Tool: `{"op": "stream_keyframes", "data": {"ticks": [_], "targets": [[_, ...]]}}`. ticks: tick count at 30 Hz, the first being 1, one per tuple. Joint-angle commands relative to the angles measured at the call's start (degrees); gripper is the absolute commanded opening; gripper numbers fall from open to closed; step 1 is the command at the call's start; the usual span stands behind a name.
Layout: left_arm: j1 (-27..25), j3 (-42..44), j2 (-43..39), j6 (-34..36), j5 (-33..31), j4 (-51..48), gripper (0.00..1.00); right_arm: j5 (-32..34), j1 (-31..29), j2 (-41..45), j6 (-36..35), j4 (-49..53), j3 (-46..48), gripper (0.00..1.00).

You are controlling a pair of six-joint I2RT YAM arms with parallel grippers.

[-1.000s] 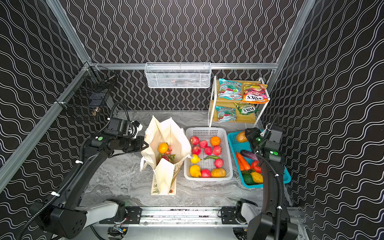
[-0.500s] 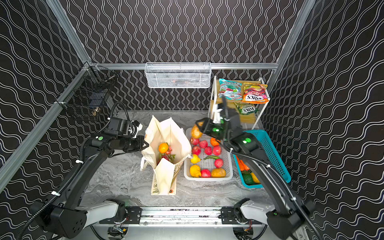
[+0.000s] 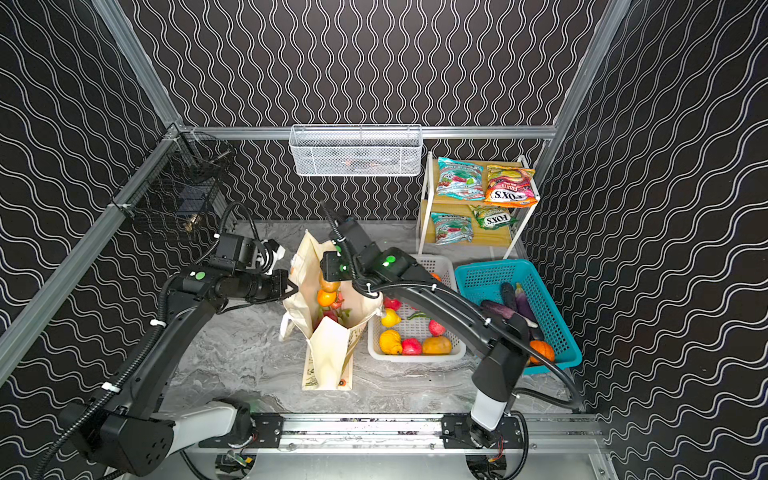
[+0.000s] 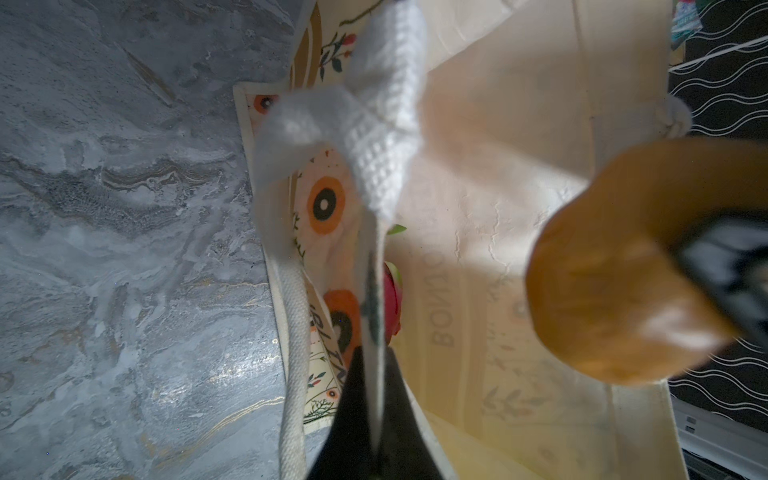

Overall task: Place the food into the grocery bag and tie it
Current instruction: 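Lift the potato with the right gripper and carry it to the tote, then lower the potato into the tote with the right gripper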

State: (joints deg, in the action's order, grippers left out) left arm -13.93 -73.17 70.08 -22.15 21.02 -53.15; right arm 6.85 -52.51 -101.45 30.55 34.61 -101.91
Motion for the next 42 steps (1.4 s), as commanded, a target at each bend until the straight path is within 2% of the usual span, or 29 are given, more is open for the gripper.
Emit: {"op": "stream_keyframes", "data": {"ticks": [1, 14, 35, 42], "targets": [[0.01, -0.35, 0.09, 0.45, 0.85, 1.20, 0.00, 3.16, -0.44, -2.41, -1.55, -0.67, 0.19, 0.50], [0.00, -1.45, 0.84, 1.19, 1.07, 0.76, 0.00, 2.07, -1.77, -12.51, -0.99, -3.42, 1.19, 0.50], [0.20, -1.89, 0.90, 2.05, 0.25, -0.03, 0.00, 1.94, -4.13, -18.69, 0.17, -4.19, 2.81, 0.55], [0.17, -1.50, 0.73, 1.97, 0.26, -0.08, 0.00, 0.90, -4.09, -20.35, 0.64, -4.40, 3.21, 0.60]]}}
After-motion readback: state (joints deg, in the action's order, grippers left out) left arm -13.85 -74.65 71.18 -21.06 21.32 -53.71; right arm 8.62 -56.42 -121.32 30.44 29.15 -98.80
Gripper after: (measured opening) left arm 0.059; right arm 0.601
